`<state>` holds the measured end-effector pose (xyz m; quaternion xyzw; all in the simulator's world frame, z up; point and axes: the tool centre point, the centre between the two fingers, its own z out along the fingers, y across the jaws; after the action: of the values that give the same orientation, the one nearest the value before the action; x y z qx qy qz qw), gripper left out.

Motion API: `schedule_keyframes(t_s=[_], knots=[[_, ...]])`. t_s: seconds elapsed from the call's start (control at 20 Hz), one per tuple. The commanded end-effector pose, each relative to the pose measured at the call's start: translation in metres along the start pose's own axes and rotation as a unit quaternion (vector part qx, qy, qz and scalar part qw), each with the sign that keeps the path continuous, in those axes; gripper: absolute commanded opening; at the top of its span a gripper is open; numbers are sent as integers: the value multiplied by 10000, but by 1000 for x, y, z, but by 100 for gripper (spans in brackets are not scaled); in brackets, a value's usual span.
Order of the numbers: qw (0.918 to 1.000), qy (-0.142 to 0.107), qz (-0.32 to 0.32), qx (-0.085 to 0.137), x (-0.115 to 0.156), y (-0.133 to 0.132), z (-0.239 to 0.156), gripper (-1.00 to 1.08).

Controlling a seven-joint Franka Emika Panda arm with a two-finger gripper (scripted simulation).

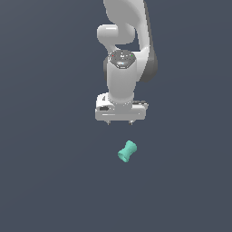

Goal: Pick up the object and move it to a goal position.

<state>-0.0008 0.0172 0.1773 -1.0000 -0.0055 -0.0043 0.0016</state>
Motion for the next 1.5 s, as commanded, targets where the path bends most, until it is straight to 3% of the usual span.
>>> schedule_keyframes(t_s=[0.0,0.4,0.75,1.45], knots=[[10000,0,0,0,0,0,0,100],[9996,-165,-172,137,-9,-32,8,100],[9997,-166,-138,138,-9,-32,9,100],[9957,-153,907,115,18,-33,25,100]])
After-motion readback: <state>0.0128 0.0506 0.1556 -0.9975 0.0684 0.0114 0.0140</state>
